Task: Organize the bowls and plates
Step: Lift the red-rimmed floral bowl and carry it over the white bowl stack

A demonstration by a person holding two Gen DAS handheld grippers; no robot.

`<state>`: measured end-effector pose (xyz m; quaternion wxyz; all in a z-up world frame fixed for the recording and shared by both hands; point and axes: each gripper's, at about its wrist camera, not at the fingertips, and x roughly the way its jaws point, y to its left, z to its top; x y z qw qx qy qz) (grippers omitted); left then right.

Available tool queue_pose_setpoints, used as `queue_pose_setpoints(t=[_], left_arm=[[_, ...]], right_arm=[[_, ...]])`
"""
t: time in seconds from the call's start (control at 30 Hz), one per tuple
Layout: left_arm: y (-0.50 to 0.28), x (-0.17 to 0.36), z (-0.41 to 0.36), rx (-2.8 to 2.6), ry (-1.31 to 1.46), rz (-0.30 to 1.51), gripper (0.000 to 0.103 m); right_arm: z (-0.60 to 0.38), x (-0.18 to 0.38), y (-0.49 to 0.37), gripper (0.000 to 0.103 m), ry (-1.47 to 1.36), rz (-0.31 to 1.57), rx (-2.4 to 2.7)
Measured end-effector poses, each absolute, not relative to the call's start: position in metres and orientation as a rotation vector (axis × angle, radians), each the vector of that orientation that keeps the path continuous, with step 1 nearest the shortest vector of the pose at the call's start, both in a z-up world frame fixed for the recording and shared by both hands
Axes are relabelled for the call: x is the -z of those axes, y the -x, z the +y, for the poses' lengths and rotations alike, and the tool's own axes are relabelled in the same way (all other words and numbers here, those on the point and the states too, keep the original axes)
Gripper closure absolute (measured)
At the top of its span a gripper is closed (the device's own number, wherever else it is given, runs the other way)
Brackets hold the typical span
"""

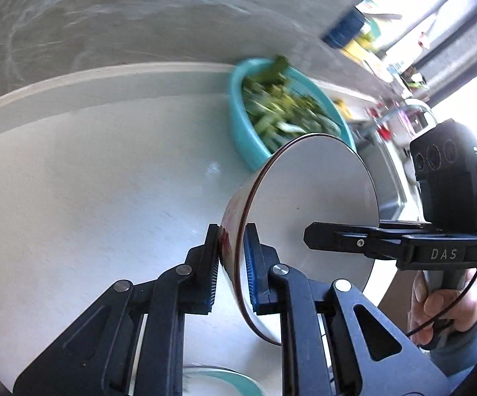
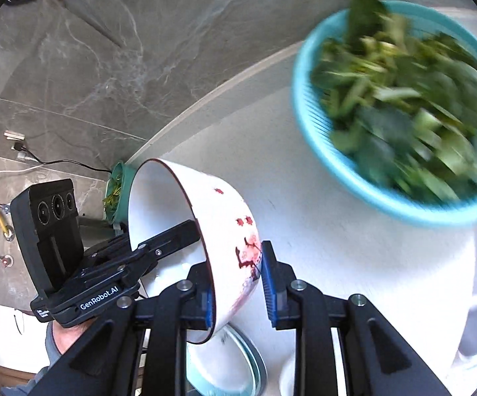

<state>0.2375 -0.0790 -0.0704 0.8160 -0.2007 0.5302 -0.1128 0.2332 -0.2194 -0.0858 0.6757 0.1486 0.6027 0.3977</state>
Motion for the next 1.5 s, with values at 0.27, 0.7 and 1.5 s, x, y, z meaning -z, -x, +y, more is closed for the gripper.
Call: queue_pose_setpoints(t=[0.27,0.7,1.5], left_arm=[[-0.190,0.074,-0.179,0.309,0.395,1.175,0.089],[-0.132,0.117,-0.253,0.282,0.336,1.261,0.084],[-0.130,0.151,-0.276,0.234,0.260,1.265,0.081]], right_arm=[[-0.304,0.085,-0.188,0.075,-0.338,1.331,-0.845],[-0.365,0.131,-0.145,0.074,-0.344,1.429,-0.829],[-0.376,0.152,-0.143,0.070,-0.272,1.456,-0.784]])
